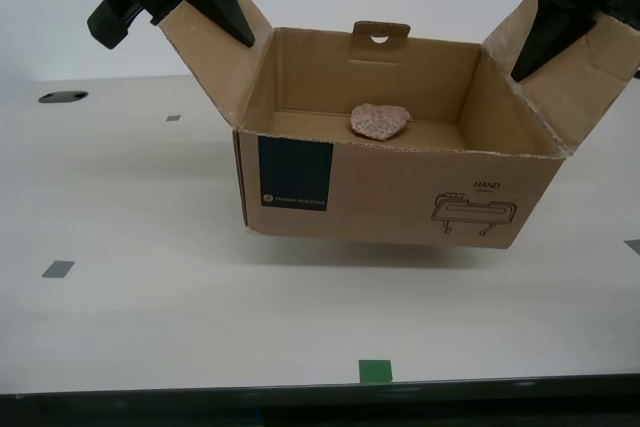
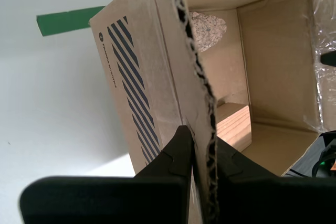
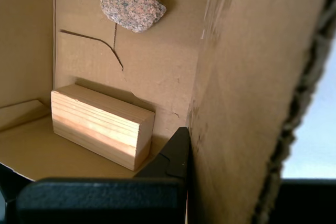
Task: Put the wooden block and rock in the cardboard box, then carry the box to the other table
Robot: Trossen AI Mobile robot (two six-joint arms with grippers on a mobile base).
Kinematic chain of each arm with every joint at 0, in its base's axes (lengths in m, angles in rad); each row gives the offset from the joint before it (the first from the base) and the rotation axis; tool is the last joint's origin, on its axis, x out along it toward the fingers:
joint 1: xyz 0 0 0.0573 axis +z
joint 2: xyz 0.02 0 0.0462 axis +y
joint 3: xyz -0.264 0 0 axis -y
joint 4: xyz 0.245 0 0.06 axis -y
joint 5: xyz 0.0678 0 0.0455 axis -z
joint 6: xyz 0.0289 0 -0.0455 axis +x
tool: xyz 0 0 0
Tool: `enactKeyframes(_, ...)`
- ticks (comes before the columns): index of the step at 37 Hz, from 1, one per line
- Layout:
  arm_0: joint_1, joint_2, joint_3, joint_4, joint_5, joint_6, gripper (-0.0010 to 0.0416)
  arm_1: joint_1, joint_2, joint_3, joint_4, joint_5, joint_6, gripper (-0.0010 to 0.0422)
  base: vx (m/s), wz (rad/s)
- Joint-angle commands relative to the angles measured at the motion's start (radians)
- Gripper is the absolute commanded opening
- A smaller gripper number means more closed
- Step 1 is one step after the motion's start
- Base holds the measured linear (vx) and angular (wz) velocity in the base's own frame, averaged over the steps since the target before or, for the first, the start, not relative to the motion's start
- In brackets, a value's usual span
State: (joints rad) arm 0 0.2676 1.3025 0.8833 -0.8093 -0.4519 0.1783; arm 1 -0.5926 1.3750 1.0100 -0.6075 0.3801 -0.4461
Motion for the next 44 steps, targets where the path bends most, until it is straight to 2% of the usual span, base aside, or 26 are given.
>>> enactKeyframes(1, 0.001, -0.001, 0.000, -0.003, 0.001, -0.007, -0.0001, -0.005, -0.001, 0.002, 0.004, 0.002, -0.003, -0.0001, 0.000, 0.000)
enactKeyframes(35, 0.002, -0.001, 0.000, -0.004, 0.001, -0.005, -0.0001, -0.026, -0.001, 0.002, 0.004, 0.002, -0.007, -0.0001, -0.030, 0.007)
enactKeyframes(44, 0.002, -0.001, 0.000, -0.005, 0.001, 0.006, -0.0001, -0.026, -0.001, 0.001, 0.003, 0.003, -0.009, -0.0001, -0.067, 0.024)
